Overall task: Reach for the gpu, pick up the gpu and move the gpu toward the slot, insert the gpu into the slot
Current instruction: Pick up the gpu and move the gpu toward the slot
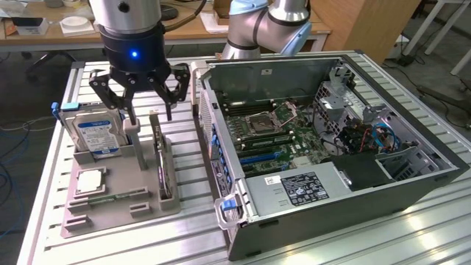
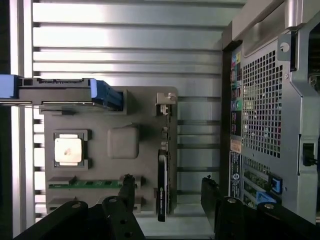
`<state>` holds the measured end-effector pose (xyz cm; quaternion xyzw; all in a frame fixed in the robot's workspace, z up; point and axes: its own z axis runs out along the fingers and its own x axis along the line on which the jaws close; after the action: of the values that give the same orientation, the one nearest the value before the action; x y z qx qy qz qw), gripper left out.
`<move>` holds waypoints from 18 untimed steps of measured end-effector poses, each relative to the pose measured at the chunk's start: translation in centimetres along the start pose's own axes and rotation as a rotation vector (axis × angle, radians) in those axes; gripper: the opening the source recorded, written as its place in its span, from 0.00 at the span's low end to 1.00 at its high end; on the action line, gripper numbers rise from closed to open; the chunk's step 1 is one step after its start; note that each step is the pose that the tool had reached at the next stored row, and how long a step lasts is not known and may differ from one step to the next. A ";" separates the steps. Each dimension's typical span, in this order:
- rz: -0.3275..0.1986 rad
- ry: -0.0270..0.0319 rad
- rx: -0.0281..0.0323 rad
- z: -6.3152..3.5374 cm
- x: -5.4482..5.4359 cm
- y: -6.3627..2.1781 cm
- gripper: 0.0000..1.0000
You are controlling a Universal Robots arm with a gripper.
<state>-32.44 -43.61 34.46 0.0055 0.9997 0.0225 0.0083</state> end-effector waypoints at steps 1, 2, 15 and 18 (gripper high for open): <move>0.000 0.0000 0.0000 0.04 0.0 -0.09 0.65; 0.000 0.0000 0.0000 0.07 0.0 -0.17 0.65; 0.000 0.0000 0.0000 0.74 0.0 -1.07 0.65; 0.000 0.0000 0.0000 0.90 0.0 -1.12 0.65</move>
<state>-32.44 -44.68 33.51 0.0055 0.9997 0.0224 0.0083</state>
